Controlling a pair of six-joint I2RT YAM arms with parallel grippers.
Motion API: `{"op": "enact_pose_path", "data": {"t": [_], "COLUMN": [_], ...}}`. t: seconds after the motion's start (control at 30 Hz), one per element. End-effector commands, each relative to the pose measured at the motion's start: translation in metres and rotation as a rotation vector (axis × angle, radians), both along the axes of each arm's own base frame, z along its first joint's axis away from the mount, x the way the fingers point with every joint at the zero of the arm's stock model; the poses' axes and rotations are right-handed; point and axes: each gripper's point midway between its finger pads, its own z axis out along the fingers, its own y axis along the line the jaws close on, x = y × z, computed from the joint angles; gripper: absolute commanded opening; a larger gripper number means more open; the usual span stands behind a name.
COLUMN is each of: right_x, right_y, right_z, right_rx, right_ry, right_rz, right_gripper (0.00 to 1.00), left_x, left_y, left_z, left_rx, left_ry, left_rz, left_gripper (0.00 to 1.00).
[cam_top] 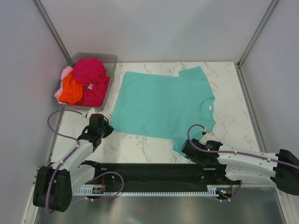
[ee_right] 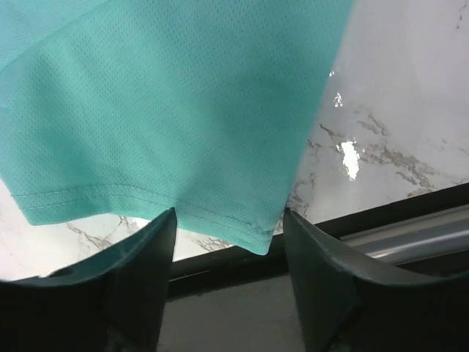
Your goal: Fold and stack the t-shirts
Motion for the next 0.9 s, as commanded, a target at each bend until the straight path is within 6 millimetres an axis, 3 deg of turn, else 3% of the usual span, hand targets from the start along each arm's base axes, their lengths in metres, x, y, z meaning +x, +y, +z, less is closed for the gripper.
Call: {"op": "enact_pose_path", "data": {"t": [0.0,0.1,0.13,0.2,0.33,0.4,0.43,0.57,0.73,0.87], "right_x": [0.002,0.003,0.005,0.009,0.016,0.026,0.026,0.040,0.055,0.082], "right_y": [0.001,0.002,0.003,0.004,0.001,0.003,-0.006,-0.010,-0.033,-0.043], "right_z": [-0.010,-0.012,-0.011,-0.007,0.017,0.042,0.050,0.099,0.136,0.161], "right_rx": [-0.010,-0.049,-0.051,-0.046,-0.032,-0.004,-0.036,0.022,0.014,-0.074], "right_ry": [0.000,0.009,0.003,-0.016,-0.076,-0.134,-0.143,-0.264,-0.389,-0.448], "right_rz": [-0.051,-0.035,-0.025,-0.019,-0.029,-0.051,-0.055,-0.076,-0.117,-0.110], "right_gripper": [0.62,0.37,0.18,0.00,0.00,0.00,0.00,0.00,0.00,0.00], "left_x": [0.009,0.009,0.009,0.009,0.005,0.006,-0.003,-0.011,-0.022,-0.005], "left_y": [0.006,0.006,0.006,0.007,0.000,-0.007,-0.015,-0.025,-0.031,-0.029], "left_z": [0.005,0.004,0.004,0.004,0.006,0.016,0.015,0.029,0.040,0.072], "left_rx": [0.023,0.024,0.025,0.026,-0.003,-0.046,-0.088,-0.140,-0.133,-0.078], "left_ry": [-0.037,-0.029,-0.029,-0.028,-0.013,-0.003,0.039,0.061,0.097,0.043], "left_rz": [0.034,0.035,0.034,0.037,0.014,0.005,-0.018,-0.044,-0.122,-0.165], "left_gripper": [0.02,0.02,0.02,0.02,0.02,0.02,0.02,0.02,0.02,0.02]}}
